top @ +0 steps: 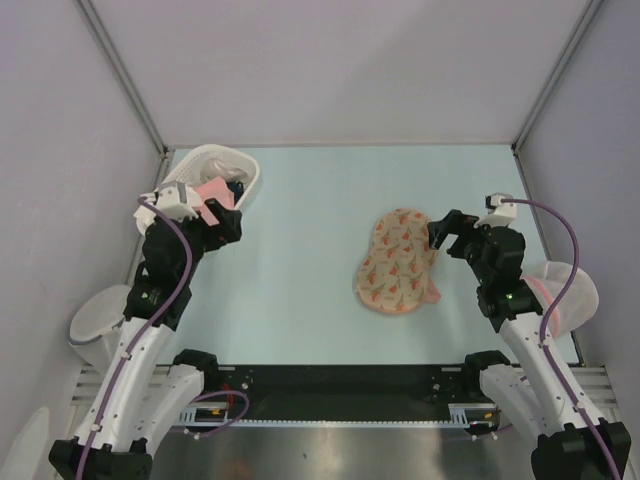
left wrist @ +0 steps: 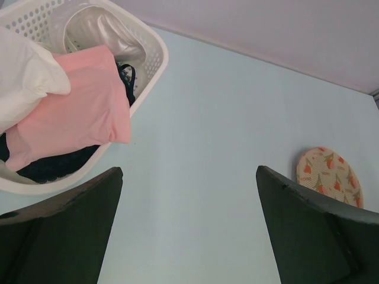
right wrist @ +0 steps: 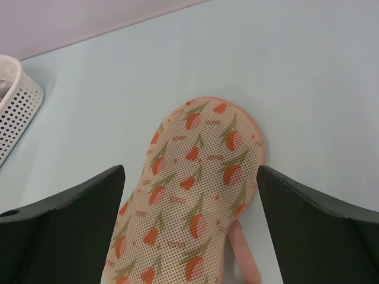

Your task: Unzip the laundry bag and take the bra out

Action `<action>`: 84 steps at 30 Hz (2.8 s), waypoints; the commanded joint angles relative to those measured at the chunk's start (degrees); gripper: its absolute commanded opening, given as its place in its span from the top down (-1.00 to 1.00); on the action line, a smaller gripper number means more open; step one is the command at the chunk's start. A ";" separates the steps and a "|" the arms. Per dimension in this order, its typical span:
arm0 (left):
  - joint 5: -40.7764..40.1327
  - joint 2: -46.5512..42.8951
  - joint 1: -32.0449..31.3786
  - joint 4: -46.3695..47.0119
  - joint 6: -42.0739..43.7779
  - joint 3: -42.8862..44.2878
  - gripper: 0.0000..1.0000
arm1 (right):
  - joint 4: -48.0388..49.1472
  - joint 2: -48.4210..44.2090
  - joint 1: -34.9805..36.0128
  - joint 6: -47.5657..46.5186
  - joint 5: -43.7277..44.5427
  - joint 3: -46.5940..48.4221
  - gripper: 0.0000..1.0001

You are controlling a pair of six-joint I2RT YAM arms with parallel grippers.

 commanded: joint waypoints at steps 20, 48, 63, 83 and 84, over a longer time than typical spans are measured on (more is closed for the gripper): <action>0.60 6.18 -7.73 5.94 -0.75 1.17 -0.97 | -9.50 1.30 0.15 7.48 1.26 3.05 -0.99; 13.70 34.05 -25.78 24.14 -8.04 1.43 -0.99 | -19.27 11.40 16.31 29.29 8.55 -6.01 -0.36; 11.32 32.46 -25.78 22.29 -7.08 -0.15 -0.99 | -18.23 14.22 18.69 31.31 11.11 -7.85 -0.22; 5.44 22.71 -23.41 14.91 -3.65 -5.59 -0.99 | 7.00 32.58 25.72 3.55 -11.46 1.63 0.95; 5.52 22.01 -23.32 14.74 -3.74 -6.03 -0.99 | 7.09 34.33 26.68 1.97 -12.79 2.77 0.94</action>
